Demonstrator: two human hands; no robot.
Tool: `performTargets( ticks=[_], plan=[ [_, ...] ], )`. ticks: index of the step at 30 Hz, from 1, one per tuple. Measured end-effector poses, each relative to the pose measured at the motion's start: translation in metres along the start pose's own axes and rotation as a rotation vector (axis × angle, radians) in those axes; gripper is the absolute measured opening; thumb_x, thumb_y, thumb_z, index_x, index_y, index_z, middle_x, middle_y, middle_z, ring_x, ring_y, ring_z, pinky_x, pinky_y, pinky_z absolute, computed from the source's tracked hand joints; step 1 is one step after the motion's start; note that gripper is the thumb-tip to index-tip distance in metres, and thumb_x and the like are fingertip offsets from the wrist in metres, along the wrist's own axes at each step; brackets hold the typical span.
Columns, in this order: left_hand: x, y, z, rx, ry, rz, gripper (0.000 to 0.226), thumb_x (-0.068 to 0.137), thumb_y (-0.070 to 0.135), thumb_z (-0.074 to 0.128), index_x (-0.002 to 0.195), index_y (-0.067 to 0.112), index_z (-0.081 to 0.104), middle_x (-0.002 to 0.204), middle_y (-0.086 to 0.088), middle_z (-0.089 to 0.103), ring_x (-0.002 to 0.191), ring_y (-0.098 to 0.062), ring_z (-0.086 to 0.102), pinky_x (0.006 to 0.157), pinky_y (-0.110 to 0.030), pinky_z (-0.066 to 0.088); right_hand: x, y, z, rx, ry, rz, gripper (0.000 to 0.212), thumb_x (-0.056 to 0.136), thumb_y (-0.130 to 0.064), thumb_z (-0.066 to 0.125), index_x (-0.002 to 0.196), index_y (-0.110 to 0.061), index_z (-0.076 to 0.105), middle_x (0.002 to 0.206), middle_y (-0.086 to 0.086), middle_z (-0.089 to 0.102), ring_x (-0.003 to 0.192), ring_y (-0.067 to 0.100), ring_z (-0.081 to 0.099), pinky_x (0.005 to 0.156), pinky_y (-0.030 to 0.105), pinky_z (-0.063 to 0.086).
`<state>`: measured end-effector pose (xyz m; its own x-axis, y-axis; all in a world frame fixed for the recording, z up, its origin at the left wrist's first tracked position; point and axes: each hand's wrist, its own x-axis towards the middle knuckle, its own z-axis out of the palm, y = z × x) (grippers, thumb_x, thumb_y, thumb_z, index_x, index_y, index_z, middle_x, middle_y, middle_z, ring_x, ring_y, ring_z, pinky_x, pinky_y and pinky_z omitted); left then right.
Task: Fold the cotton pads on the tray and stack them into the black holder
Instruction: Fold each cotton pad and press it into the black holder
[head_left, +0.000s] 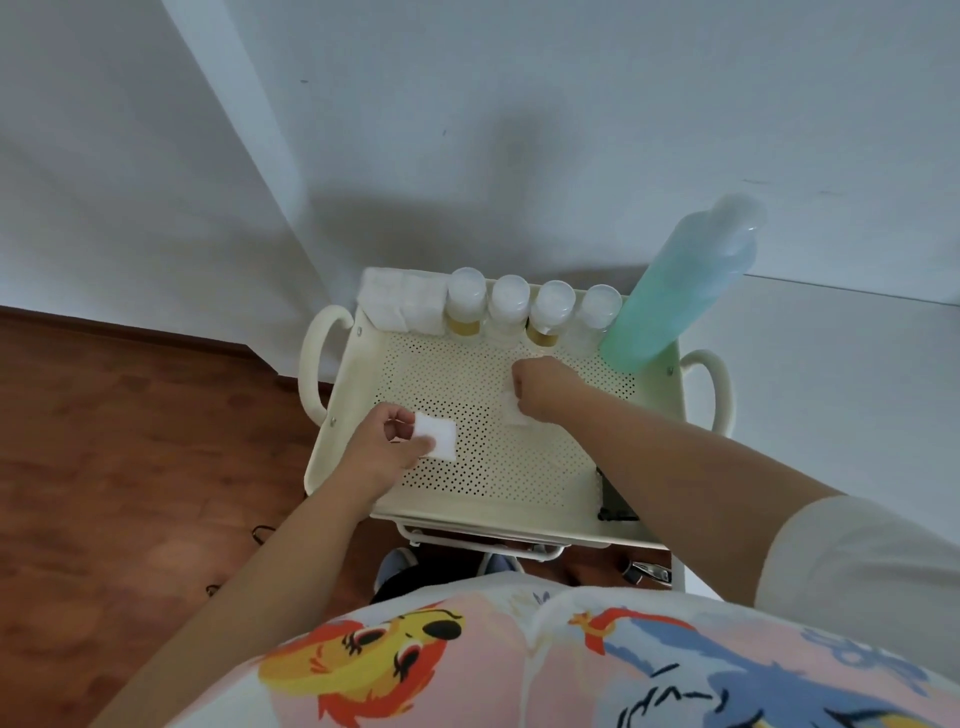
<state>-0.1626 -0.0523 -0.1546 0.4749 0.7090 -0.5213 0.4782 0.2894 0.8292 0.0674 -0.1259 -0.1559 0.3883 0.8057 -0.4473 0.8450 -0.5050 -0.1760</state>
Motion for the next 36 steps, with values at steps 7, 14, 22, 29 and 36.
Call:
performTargets(
  ticks=[7,14,22,29,36],
  plan=[
    [0.001,0.016,0.010,-0.445,-0.064,-0.053,0.029,0.086,-0.008,0.061,0.103,0.016,0.065,0.100,-0.004,0.061,0.084,-0.015,0.058,0.067,-0.024,0.050,-0.050,0.034,-0.061,0.498,0.205,-0.044,0.024,0.083,-0.014,0.063,0.106,-0.023,0.065,0.082,-0.009,0.058,0.075,0.009,0.056,0.061,0.016,0.038],
    [-0.007,0.044,0.044,-0.410,-0.217,-0.033,0.011,0.092,0.009,0.061,0.103,0.010,0.065,0.098,-0.005,0.065,0.087,-0.015,0.058,0.065,-0.021,0.051,-0.171,0.105,-0.058,1.187,0.321,0.235,0.005,0.079,-0.009,0.072,0.077,-0.010,0.068,0.067,0.004,0.063,0.060,0.013,0.055,0.066,0.033,0.045],
    [-0.031,0.073,0.099,-0.247,-0.448,0.056,0.013,0.092,0.013,0.062,0.097,0.016,0.073,0.092,0.000,0.071,0.081,-0.013,0.059,0.065,-0.021,0.052,-0.217,0.092,-0.020,1.179,0.358,0.515,0.012,0.073,-0.032,0.079,0.066,-0.025,0.072,0.080,-0.014,0.069,0.071,-0.002,0.062,0.061,0.018,0.039],
    [-0.048,0.088,0.123,-0.202,-0.555,0.120,0.012,0.090,0.006,0.064,0.097,0.016,0.068,0.082,0.007,0.072,0.076,-0.007,0.063,0.063,-0.021,0.052,-0.213,0.099,-0.018,0.808,0.289,0.467,0.021,0.087,-0.033,0.064,0.067,-0.038,0.064,0.094,-0.008,0.058,0.096,0.020,0.053,0.076,0.030,0.044],
    [-0.065,0.100,0.156,-0.111,-0.592,0.122,0.022,0.090,-0.001,0.061,0.104,0.017,0.061,0.096,-0.002,0.069,0.082,-0.010,0.067,0.062,-0.020,0.053,-0.212,0.100,-0.013,0.641,0.340,0.467,0.012,0.084,-0.040,0.065,0.072,-0.036,0.063,0.101,-0.005,0.048,0.100,0.016,0.037,0.083,0.027,0.029]
  ],
)
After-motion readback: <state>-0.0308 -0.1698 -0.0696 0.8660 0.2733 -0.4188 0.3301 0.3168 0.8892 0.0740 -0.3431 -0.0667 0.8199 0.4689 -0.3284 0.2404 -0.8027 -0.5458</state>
